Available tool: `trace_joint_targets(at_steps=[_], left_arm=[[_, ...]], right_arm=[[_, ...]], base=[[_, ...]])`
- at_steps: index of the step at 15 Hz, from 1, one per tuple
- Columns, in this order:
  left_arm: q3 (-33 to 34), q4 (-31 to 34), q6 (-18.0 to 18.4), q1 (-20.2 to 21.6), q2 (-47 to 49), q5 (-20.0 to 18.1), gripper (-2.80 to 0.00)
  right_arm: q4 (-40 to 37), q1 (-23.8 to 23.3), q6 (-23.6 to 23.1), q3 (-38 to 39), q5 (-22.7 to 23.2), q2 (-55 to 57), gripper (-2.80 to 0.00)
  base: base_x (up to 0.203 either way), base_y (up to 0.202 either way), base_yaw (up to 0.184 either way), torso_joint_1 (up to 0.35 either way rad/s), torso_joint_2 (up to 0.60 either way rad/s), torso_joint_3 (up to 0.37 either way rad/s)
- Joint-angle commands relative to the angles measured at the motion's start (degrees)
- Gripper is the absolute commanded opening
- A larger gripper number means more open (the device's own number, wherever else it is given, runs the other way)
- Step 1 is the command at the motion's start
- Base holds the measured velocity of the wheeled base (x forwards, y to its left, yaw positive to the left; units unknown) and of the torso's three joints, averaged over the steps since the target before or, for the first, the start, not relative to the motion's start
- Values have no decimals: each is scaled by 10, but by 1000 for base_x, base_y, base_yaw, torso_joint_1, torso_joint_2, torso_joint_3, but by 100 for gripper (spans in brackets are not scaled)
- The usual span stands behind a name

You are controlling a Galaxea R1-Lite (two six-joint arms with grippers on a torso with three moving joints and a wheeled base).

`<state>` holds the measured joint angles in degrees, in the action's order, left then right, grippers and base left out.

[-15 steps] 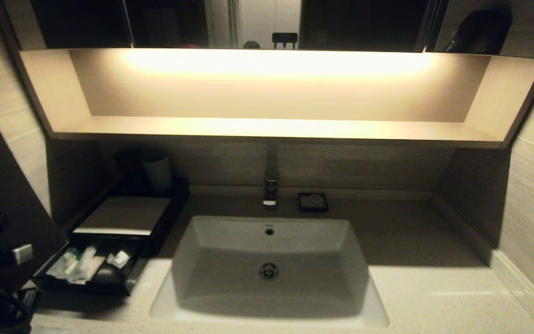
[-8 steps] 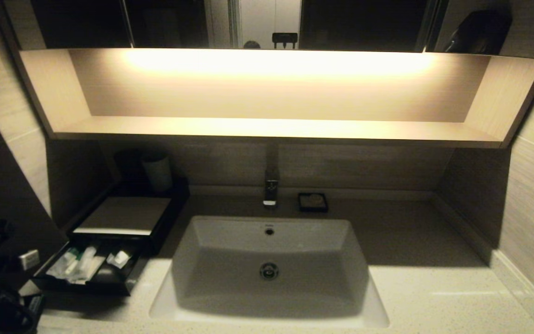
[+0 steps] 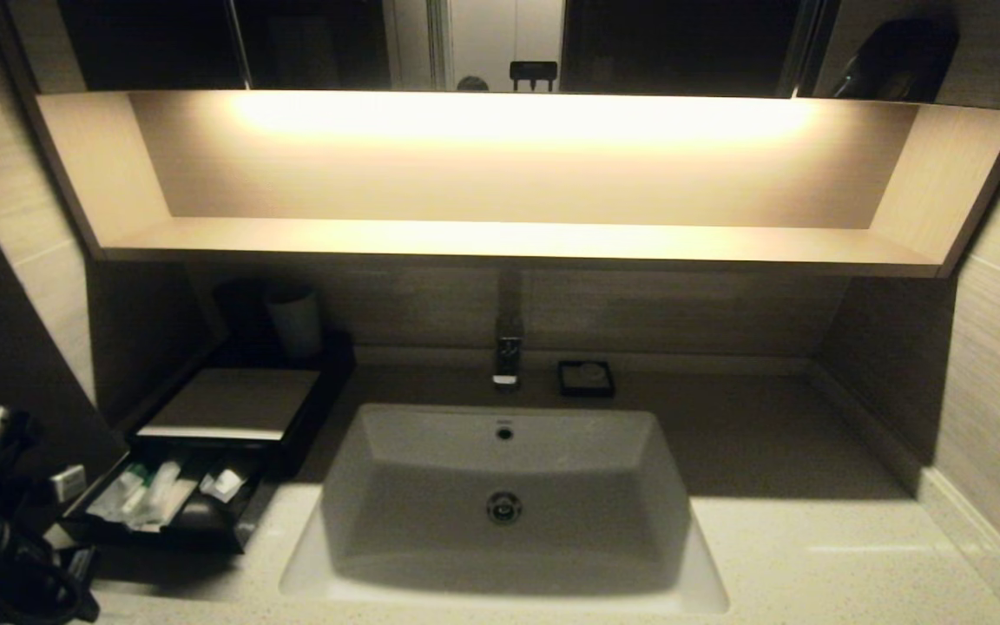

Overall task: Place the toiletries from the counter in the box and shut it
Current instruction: Pick up the bathroom toiletry

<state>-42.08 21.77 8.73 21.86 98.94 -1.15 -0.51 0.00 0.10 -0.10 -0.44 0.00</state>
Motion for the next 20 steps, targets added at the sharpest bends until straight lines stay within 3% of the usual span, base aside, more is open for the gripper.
trace_joint_targets(at_steps=[1, 20], left_arm=[[-3, 0, 1, 0, 17, 0, 0], [-5, -27, 0, 1, 60, -3, 0]], right_arm=[[0, 0, 0, 0, 0, 0, -280], [0, 0, 0, 0, 0, 0, -280]], base=[[0, 0, 0, 0, 0, 0], [0, 0, 0, 0, 0, 0]])
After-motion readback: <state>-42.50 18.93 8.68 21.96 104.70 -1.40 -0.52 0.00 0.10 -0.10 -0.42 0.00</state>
